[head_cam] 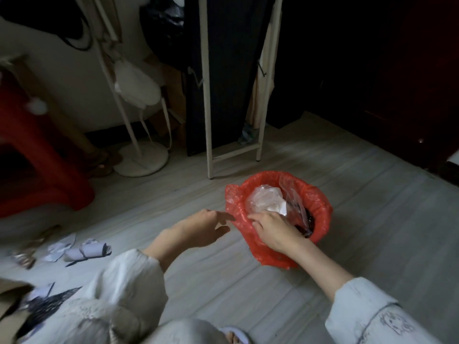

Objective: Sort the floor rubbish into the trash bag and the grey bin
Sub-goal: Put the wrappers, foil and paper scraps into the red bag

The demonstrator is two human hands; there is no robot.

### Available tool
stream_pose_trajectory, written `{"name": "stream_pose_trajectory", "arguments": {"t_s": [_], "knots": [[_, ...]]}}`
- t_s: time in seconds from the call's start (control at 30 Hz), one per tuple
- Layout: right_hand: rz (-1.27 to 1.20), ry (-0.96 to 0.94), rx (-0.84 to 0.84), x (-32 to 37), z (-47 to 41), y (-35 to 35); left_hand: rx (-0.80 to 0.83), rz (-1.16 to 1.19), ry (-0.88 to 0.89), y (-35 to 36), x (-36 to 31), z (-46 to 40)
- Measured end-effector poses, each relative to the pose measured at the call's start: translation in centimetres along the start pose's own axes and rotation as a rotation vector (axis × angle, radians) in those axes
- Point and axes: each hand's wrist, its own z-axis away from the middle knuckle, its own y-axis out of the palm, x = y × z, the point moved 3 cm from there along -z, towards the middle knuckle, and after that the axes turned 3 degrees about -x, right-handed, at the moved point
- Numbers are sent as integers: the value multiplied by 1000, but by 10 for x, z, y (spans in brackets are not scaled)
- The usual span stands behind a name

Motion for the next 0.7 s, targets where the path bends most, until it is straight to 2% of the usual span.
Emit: {"name": "stream_pose_trajectory", "arguments": {"t_s": [0.1,0.3,0.43,0.53,0.7], "knots": [[24,-109,-38,51,4,-3,-14,15,-102,-33,12,45],[63,-355,-46,169,8,7,-252,-25,-309,-96,63,157],[58,-468,-1,233,-4,34,-348,3,-458,-106,100,221],[72,-535,86,273,-12,71,-331,71,-584,-90,134,265],[127,-593,273,313,-34,157,-195,177,-742,-33,208,314]]}}
